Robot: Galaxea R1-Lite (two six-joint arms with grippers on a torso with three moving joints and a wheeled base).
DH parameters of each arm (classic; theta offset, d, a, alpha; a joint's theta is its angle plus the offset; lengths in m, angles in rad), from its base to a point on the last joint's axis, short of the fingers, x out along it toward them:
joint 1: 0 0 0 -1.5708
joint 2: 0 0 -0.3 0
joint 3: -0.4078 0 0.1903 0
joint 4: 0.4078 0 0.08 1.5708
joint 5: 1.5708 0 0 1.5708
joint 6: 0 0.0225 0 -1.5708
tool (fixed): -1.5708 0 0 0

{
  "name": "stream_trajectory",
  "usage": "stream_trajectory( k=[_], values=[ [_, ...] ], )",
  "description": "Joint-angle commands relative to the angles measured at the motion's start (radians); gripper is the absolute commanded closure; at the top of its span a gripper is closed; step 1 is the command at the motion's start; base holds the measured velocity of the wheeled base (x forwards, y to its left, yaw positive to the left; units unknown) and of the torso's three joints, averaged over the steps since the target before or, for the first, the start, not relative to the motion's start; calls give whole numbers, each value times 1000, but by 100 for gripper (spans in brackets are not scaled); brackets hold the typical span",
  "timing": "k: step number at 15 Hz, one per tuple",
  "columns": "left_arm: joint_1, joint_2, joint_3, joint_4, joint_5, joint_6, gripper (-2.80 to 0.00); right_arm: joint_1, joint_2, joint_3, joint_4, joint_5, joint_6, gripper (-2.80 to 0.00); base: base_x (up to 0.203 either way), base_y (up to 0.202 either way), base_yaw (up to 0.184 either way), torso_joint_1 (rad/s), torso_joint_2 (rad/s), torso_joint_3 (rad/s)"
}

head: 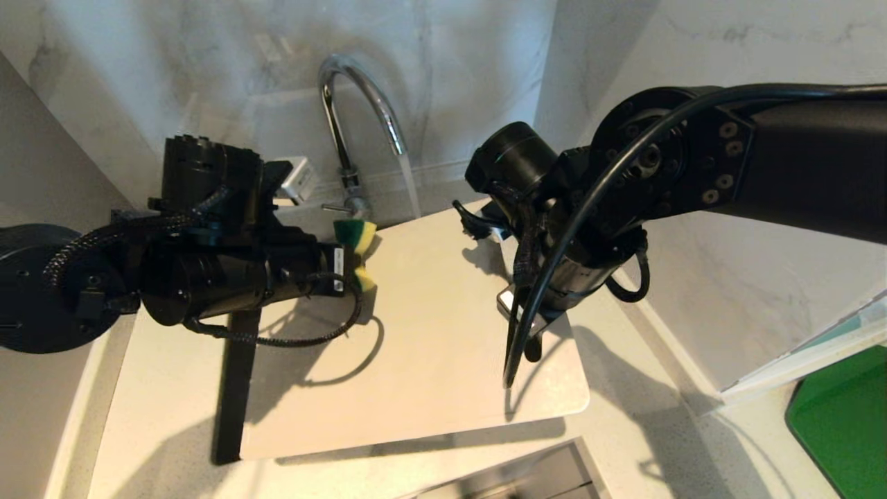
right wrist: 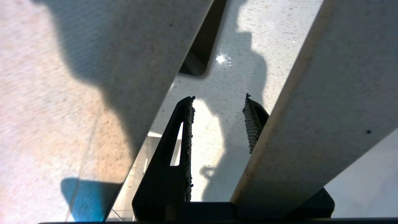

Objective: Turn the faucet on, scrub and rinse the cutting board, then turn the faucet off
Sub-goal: Scrub the cutting board underwater

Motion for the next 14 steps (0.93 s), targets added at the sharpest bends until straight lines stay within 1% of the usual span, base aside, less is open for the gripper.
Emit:
stream_trajectory(
  k=[1,3,4,6,9,13,14],
  values=[
    [9,35,0,0,2,-3,0,0,-27,0,3,-1,0,0,0,0,0,0,0,0],
    [31,36,9,1,-3,-9,0,-1,-40,2,3,-1,0,0,0,0,0,0,0,0],
    [49,34,22,1,-6,-21,0,-1,-44,5,3,-1,2,0,0,0,0,0,0,0],
    [98,36,31,1,-16,-35,0,-1,-52,9,3,0,4,0,0,0,0,0,0,0],
    [182,29,57,1,-73,-37,0,-1,-62,10,3,0,4,0,0,0,0,0,0,0],
    [273,-14,156,-2,-130,-32,0,-1,-92,38,5,0,0,0,0,0,0,0,0,0],
    [313,-29,183,-11,-159,-30,0,-1,-95,42,5,0,0,0,0,0,0,0,0,0]
  ],
)
